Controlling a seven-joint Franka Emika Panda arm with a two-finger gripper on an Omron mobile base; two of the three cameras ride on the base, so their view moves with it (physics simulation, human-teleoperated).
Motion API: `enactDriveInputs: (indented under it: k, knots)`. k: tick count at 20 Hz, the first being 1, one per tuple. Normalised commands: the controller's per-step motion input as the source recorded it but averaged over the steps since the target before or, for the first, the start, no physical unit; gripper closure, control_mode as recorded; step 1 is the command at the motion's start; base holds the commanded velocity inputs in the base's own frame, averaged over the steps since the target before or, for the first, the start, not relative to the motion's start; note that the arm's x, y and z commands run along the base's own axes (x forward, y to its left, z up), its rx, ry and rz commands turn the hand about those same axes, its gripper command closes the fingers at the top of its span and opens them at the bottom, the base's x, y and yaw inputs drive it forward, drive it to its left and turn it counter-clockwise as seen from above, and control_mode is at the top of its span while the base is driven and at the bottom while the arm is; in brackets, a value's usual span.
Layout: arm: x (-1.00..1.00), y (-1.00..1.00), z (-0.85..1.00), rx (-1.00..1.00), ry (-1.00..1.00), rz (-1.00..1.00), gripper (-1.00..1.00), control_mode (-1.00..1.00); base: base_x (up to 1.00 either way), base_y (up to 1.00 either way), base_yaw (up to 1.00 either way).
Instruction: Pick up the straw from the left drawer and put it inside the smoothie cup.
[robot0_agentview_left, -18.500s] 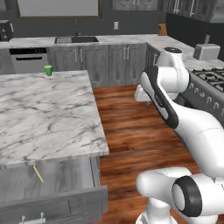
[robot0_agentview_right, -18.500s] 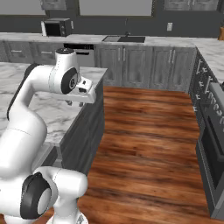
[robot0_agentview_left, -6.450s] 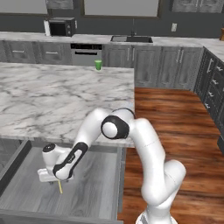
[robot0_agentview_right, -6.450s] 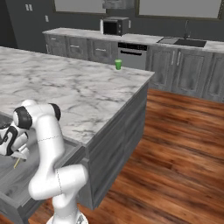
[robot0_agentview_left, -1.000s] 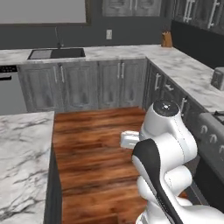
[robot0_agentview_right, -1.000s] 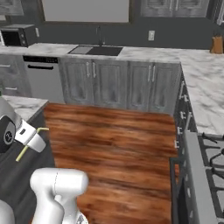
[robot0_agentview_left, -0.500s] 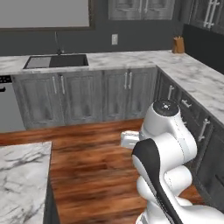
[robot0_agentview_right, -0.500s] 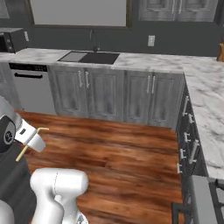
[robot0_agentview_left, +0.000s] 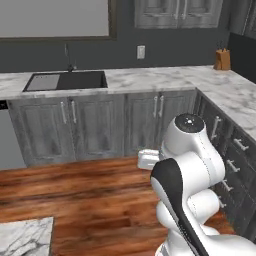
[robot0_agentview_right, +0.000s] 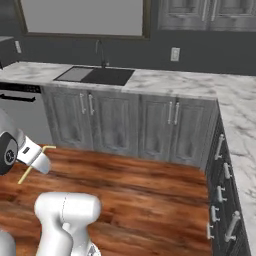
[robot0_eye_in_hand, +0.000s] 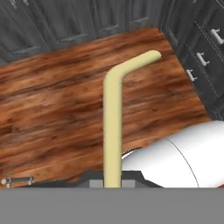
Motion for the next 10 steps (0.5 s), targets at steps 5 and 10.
enactDriveInputs:
  k: [5,10]
  knots:
    - [0.0,0.0,0.0,0.0,0.0,0.0,1.0,1.0,1.0,-0.25,0.25]
    - [0.0,0.0,0.0,0.0,0.0,0.0,1.0,1.0,1.0,-0.25,0.56]
